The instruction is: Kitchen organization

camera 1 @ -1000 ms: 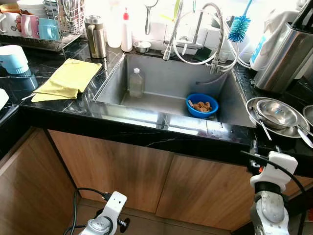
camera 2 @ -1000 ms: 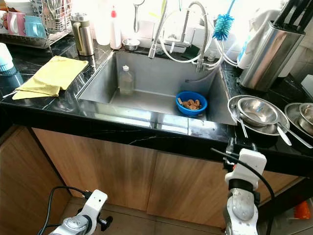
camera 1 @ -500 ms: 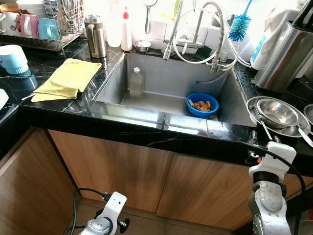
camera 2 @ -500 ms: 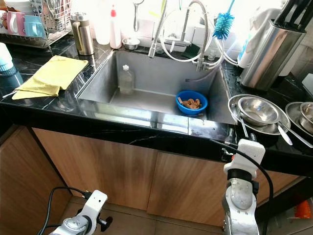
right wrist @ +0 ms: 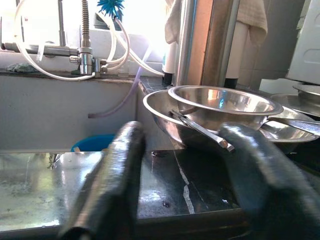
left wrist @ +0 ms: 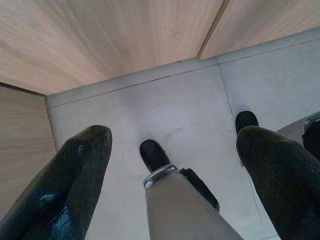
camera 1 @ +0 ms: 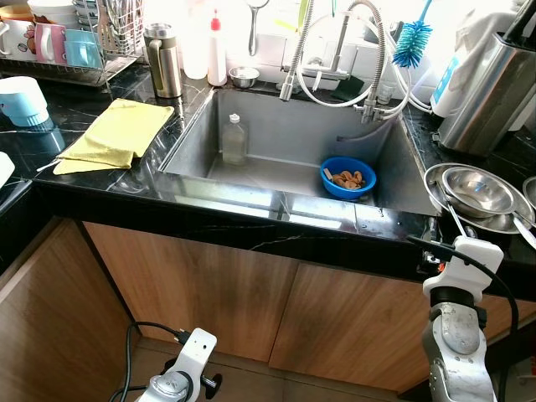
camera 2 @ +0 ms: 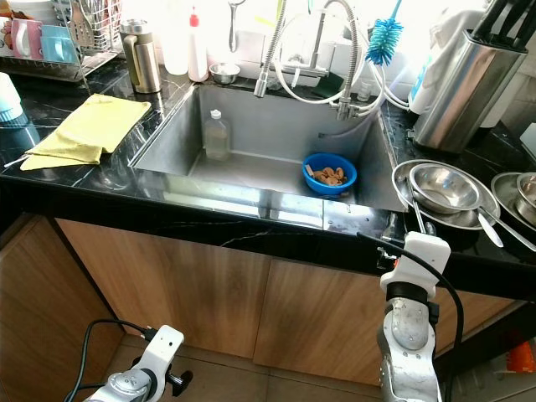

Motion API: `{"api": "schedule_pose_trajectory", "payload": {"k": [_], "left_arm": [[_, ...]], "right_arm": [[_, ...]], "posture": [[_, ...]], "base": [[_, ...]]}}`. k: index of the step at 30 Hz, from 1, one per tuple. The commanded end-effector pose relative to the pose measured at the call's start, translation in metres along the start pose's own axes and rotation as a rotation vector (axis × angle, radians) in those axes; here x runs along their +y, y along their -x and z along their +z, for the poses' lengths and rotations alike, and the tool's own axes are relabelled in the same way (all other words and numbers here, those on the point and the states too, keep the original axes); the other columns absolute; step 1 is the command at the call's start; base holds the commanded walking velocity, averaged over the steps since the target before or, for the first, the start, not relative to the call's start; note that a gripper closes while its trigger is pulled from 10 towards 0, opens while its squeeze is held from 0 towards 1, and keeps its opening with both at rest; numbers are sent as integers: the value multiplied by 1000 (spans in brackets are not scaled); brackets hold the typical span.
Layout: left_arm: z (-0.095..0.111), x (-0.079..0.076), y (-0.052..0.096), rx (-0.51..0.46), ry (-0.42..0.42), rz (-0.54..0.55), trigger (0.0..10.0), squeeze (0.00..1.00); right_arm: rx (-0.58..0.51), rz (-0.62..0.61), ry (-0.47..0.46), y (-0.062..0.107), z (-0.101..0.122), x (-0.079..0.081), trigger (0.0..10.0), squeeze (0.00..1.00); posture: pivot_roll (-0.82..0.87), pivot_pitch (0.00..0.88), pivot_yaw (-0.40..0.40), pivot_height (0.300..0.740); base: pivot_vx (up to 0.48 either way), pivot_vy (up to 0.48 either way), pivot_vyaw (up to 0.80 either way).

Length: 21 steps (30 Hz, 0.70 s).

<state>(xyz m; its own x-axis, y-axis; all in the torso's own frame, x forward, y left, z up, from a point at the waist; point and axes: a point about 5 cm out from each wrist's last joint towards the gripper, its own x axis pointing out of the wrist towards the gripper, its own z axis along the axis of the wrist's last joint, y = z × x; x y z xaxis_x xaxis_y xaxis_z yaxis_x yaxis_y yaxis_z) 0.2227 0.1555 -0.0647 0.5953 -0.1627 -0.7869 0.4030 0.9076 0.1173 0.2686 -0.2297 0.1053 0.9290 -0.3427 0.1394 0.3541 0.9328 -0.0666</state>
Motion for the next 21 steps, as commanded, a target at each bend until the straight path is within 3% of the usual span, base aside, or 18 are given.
{"api": "schedule_pose_trajectory", "payload": {"k": [1, 4, 21], "left_arm": [[-4, -3, 0, 21, -24, -10, 10000, 0], [-4, -3, 0, 21, -24, -9, 10000, 0], [-4, -4, 0, 20, -25, -8, 10000, 0]], "right_arm": [[-12, -14, 4, -3, 2, -3, 2902, 0], [-13, -15, 1, -4, 2, -3, 3686, 0], [-17, -7, -11, -5, 3, -1, 3765, 0]], "posture": [[115, 56, -97, 736], [115, 55, -97, 736], [119, 48, -101, 736]], "base": [[0, 0, 0], [0, 0, 0], [0, 0, 0]]}}
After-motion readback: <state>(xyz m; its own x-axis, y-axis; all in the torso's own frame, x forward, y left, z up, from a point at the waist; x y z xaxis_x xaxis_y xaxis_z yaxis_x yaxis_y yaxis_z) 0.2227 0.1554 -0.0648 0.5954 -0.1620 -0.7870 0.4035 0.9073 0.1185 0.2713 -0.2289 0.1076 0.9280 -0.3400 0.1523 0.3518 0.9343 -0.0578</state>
